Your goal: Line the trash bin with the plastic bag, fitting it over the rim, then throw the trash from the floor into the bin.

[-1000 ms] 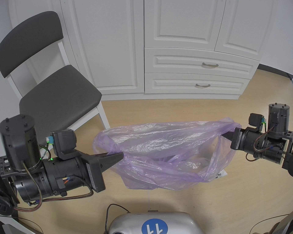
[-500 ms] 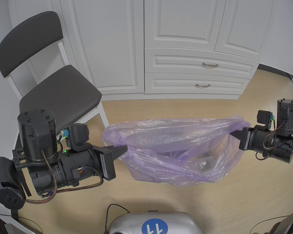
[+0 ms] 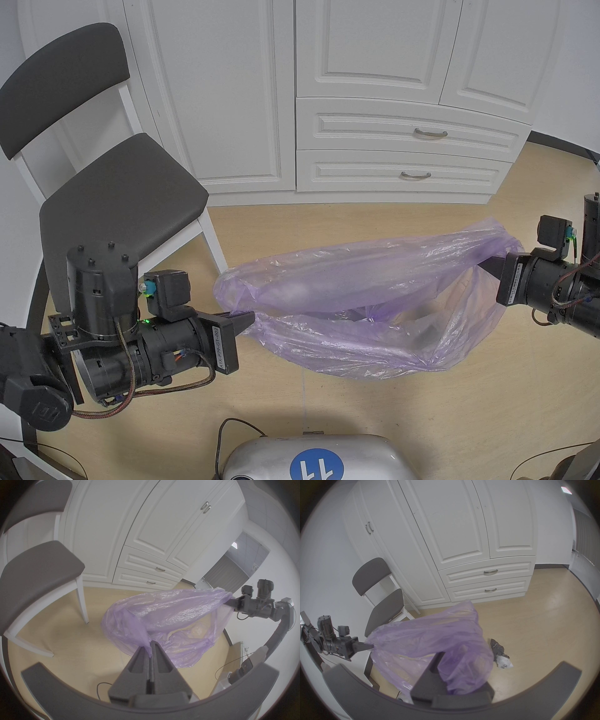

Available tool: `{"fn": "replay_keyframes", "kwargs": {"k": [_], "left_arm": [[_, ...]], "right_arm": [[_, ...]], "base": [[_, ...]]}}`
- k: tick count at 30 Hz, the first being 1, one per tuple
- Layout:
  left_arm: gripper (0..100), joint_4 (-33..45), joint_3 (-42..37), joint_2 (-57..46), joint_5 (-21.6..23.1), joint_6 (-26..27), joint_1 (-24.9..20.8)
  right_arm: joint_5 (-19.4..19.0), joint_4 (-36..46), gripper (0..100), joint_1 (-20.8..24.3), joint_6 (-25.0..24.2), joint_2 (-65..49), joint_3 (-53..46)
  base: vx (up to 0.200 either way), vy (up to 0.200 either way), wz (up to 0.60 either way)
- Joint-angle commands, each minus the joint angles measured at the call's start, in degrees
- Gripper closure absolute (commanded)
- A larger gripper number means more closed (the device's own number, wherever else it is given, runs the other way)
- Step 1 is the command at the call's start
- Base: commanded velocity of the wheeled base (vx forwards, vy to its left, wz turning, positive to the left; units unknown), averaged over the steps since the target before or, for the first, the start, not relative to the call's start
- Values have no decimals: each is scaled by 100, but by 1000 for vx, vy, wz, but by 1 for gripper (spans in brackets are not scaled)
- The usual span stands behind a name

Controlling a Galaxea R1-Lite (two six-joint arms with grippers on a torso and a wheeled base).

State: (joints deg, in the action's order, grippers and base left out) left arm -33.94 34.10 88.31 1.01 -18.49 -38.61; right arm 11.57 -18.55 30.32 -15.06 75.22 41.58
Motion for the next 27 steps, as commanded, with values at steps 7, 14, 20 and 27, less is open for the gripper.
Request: {"fn": "replay_keyframes", "kwargs": {"k": [7,14,20,27], "left_arm": [[100,-104,-193,389,39,-445,73],[100,-218,-210,872,39,-717,99],[100,-1159,-290,1452,145,-1218,108],[100,-1748,-334,1971,154,-1570,152]], "right_arm": [[249,-17,100,440,-243,134,201],[469,-25,100,554,-621,257,438],[478,-17,100,712,-938,327,597],[566,-25,100,1029,-991,441,588]], "base": [[0,0,0],[0,0,0],[0,0,0],[0,0,0]]}}
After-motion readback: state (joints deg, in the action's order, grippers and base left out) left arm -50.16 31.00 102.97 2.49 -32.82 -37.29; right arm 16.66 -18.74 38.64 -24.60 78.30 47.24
